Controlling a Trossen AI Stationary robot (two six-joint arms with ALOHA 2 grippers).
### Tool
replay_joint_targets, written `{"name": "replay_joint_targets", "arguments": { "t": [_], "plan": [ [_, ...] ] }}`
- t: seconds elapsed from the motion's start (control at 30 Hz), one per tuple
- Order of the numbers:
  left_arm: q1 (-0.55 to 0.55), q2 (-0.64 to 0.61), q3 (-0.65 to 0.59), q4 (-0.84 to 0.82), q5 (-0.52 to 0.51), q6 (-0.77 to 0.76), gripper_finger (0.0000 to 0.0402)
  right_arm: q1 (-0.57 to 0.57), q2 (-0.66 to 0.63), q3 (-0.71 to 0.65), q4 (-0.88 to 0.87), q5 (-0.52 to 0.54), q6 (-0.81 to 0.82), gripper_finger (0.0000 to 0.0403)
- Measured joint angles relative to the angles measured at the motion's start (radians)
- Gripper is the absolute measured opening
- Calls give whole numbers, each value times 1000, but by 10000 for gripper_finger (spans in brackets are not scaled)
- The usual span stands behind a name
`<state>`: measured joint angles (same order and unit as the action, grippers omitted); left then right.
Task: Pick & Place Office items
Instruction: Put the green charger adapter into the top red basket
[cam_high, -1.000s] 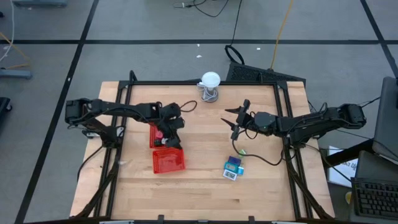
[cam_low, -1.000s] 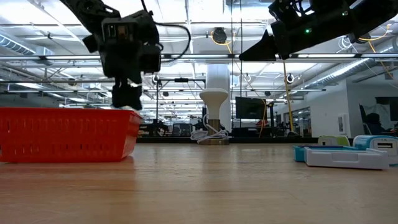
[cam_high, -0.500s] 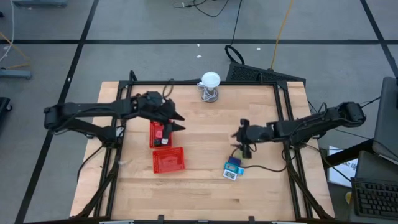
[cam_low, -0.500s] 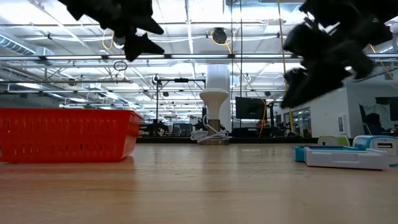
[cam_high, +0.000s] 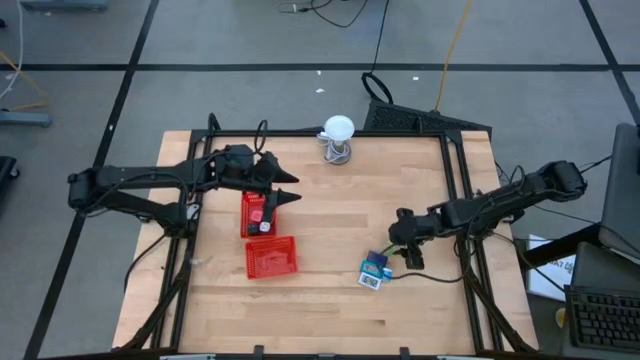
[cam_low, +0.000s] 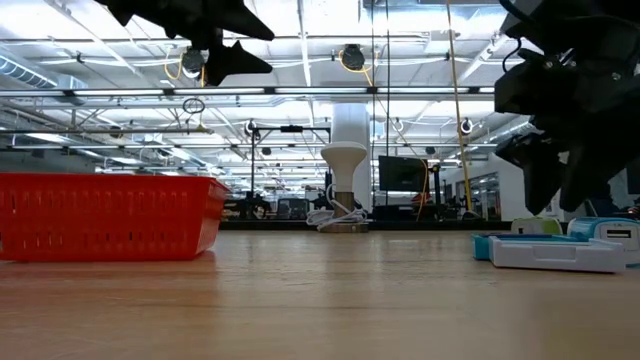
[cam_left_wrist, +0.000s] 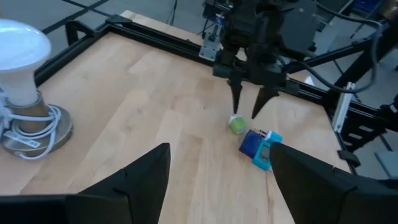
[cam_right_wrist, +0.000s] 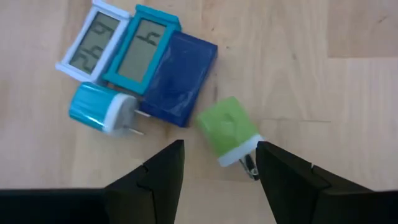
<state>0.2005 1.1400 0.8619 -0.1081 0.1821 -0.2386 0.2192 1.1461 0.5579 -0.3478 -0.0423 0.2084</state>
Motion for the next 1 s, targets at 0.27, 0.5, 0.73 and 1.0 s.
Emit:
{"name": "replay_joint_targets", "arguments": {
  "t": [0.27,0.5,0.73,1.0],
  "plan": [
    [0,0,0,0,-30,0,289,2,13,-60,140,42,-121,187],
    [0,0,0,1,-36,-1,275,1,14,-139,271,39,-146,187],
    [0,0,0,1,-36,-3,259,1,14,-167,271,41,-157,166],
    [0,0,0,1,-62,0,246,1,14,-167,370,51,-241,120]
  ]
}}
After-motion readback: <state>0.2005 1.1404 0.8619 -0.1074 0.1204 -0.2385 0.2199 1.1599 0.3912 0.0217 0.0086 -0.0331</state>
